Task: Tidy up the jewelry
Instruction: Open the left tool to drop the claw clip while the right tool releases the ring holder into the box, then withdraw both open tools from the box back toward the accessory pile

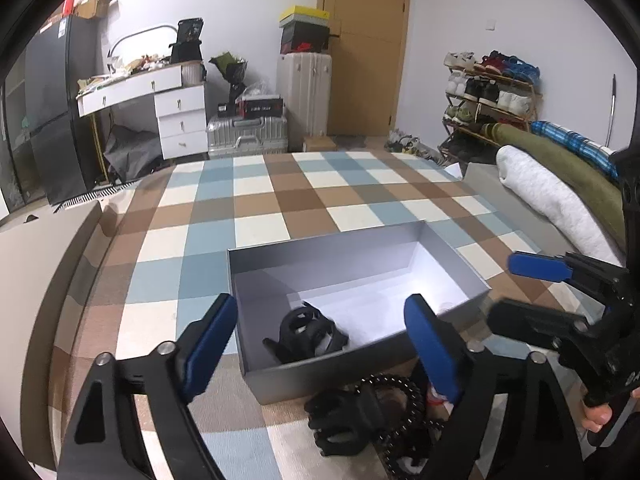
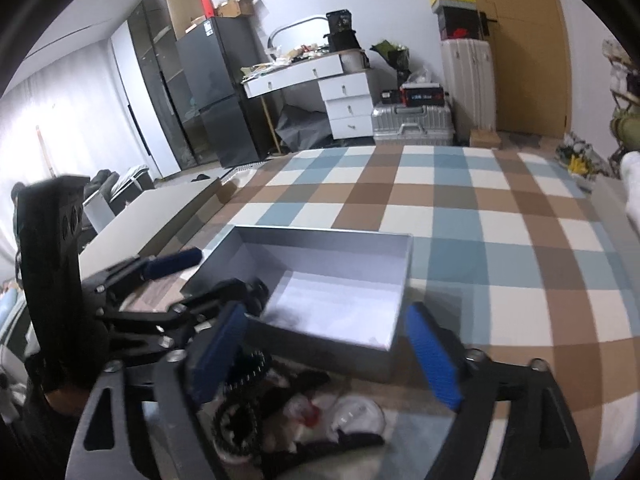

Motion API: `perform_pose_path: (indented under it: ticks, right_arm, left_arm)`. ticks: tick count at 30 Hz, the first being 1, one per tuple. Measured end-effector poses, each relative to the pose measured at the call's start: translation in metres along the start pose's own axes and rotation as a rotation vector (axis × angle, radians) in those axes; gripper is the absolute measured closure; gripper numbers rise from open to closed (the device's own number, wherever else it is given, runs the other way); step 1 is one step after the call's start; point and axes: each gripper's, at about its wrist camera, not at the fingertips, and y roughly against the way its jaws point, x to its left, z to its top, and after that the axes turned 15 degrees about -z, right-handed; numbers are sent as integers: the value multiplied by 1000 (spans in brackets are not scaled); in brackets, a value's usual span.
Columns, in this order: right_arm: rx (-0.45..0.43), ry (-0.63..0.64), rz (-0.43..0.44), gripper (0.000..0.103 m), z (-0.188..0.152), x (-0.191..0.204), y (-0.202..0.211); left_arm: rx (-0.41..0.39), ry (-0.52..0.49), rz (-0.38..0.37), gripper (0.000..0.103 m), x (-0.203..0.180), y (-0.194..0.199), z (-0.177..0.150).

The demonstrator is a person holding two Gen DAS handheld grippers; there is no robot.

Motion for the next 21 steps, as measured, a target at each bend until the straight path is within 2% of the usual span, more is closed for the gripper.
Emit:
perform_pose_path:
  ticks: [2,3,4,5,9,15,21]
  right_arm:
    - [-8,-15,-20,0,-7,-6,7]
    - [-9,-29,-27,0,-11,-9,10]
    - [-7,-39,-31,0,-13,-12,12]
    - [-2,-47,-34,0,-16,-14,12]
    - [29,-74,-48,0,-28,-21,14]
    - [47,-64,-67,0,-47,-22,17]
    - [100,-51,-74,0,-56,-21,5]
  left_arm:
    - [-4,-8,5,14,-3,5,-2]
    - [-8,-10,5,12,-5,8,-3]
    - [-8,-11,4,4,-6,11,-4]
    - [-7,-10,4,1,-7,12,-5]
    - [8,-4,-10,1,-10,20,-15]
    - [19,32,13,1,-1,32,-36]
    - [39,44,15,1,4,34,-48]
